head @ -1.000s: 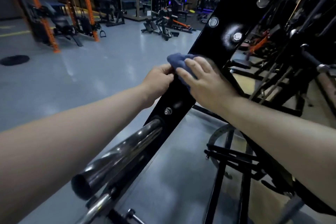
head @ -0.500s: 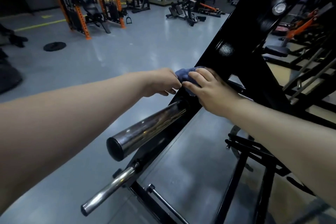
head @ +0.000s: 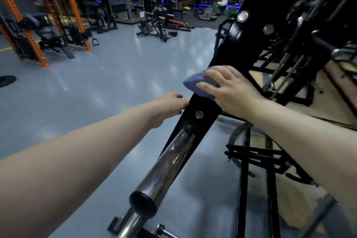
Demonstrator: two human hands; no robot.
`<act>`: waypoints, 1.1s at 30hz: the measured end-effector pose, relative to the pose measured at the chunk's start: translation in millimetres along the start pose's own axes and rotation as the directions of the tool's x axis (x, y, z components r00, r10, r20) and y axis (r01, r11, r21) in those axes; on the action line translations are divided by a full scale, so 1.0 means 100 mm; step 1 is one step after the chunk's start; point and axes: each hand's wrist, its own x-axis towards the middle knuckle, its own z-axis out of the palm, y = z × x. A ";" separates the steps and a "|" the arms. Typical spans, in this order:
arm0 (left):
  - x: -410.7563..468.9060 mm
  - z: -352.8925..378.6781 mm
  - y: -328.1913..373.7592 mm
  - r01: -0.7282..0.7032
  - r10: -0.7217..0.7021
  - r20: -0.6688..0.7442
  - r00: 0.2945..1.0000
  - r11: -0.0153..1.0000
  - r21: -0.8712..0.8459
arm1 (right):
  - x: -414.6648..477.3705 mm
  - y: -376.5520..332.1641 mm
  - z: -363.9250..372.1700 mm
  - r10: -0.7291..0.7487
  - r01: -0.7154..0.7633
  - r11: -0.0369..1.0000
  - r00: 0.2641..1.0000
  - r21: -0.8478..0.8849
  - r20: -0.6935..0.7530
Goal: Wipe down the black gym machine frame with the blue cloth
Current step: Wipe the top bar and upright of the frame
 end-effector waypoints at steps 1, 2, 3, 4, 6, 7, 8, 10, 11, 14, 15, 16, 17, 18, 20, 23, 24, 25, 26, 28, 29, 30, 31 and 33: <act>0.02 -0.01 0.02 -0.018 0.018 -0.007 1.000 0.999 -0.037 | -0.02 -0.08 0.00 0.158 -0.158 0.987 0.987 -0.012 -0.040; 0.04 -0.02 0.04 -0.033 0.034 0.001 0.999 0.997 -0.074 | -0.04 -0.18 0.02 0.288 -0.289 0.957 0.956 -0.007 -0.055; 0.05 -0.04 0.06 -0.056 0.058 0.022 0.998 0.993 -0.103 | -0.05 -0.29 0.06 0.388 -0.388 0.922 0.921 0.002 -0.041; 0.08 -0.05 0.07 -0.075 0.083 0.049 0.995 0.988 -0.136 | -0.06 -0.41 0.10 0.459 -0.459 0.888 0.888 0.016 -0.009; 0.11 -0.09 0.05 -0.091 0.106 0.094 0.990 0.984 -0.155 | -0.02 -0.62 0.14 0.529 -0.533 0.844 0.846 0.059 0.070; 0.11 -0.11 0.03 -0.103 0.120 0.115 0.986 0.984 -0.145 | 0.00 -0.72 0.15 0.540 -0.548 0.833 0.836 0.078 0.099; 0.13 -0.13 0.01 -0.120 0.141 0.143 0.980 0.982 -0.144 | 0.01 -0.81 0.16 0.547 -0.558 0.825 0.828 0.086 0.125; 0.14 -0.16 -0.04 -0.130 0.162 0.201 0.966 0.978 -0.162 | 0.02 -0.94 0.15 0.548 -0.567 0.818 0.819 0.097 0.170; 0.14 -0.17 -0.06 -0.118 0.154 0.228 0.961 0.979 -0.165 | 0.03 -0.97 0.12 0.544 -0.567 0.816 0.819 0.112 0.182; 0.13 -0.15 -0.09 -0.145 0.194 0.266 0.944 0.970 -0.193 | 0.03 -0.97 0.02 0.540 -0.560 0.818 0.826 0.128 0.164; 0.13 -0.14 -0.07 -0.150 0.207 0.262 0.942 0.964 -0.221 | 0.04 -0.96 0.01 0.569 -0.579 0.810 0.814 0.087 0.118; 0.13 -0.13 -0.02 -0.161 0.226 0.251 0.941 0.954 -0.254 | 0.06 -0.94 0.01 0.633 -0.637 0.769 0.771 0.051 0.074; 0.14 -0.13 0.03 -0.167 0.238 0.239 0.942 0.945 -0.281 | 0.09 -0.94 0.01 0.707 -0.708 0.704 0.706 0.053 0.041; 0.13 -0.13 0.08 -0.176 0.251 0.220 0.943 0.934 -0.311 | 0.13 -0.94 0.04 0.766 -0.765 0.638 0.642 0.085 0.033; 0.14 -0.12 0.16 -0.221 0.289 0.190 0.938 0.923 -0.315 | 0.16 -0.98 0.13 0.783 -0.779 0.608 0.620 0.153 0.046; 0.18 -0.09 0.15 -0.235 0.276 0.142 0.951 0.939 -0.251 | 0.15 -1.10 0.27 0.726 -0.725 0.664 0.683 0.181 0.076; 0.22 -0.07 0.13 -0.225 0.260 0.129 0.957 0.946 -0.233 | 0.14 -1.14 0.28 0.726 -0.724 0.653 0.682 0.223 0.088; 0.26 -0.06 0.11 -0.219 0.247 0.115 0.962 0.952 -0.215 | 0.15 -1.14 0.28 0.724 -0.715 0.639 0.684 0.283 0.090; 0.29 -0.05 0.11 -0.217 0.239 0.099 0.966 0.957 -0.192 | 0.15 -1.12 0.27 0.715 -0.695 0.630 0.693 0.347 0.090; 0.33 -0.01 0.13 -0.226 0.235 0.037 0.971 0.962 -0.154 | 0.15 -1.03 0.22 0.692 -0.641 0.616 0.718 0.458 0.075; 0.36 0.02 0.14 -0.227 0.229 0.001 0.973 0.963 -0.145 | 0.14 -0.99 0.19 0.696 -0.618 0.596 0.716 0.513 0.055; 0.39 0.06 0.15 -0.218 0.216 -0.027 0.976 0.967 -0.135 | 0.11 -0.95 0.16 0.719 -0.604 0.550 0.694 0.577 0.041; 0.43 0.09 0.15 -0.213 0.208 -0.048 0.977 0.969 -0.124 | 0.09 -0.93 0.12 0.751 -0.597 0.486 0.659 0.638 0.045; 0.51 0.14 0.13 -0.218 0.210 -0.071 0.975 0.968 -0.124 | 0.06 -0.93 0.10 0.783 -0.598 0.417 0.618 0.685 0.062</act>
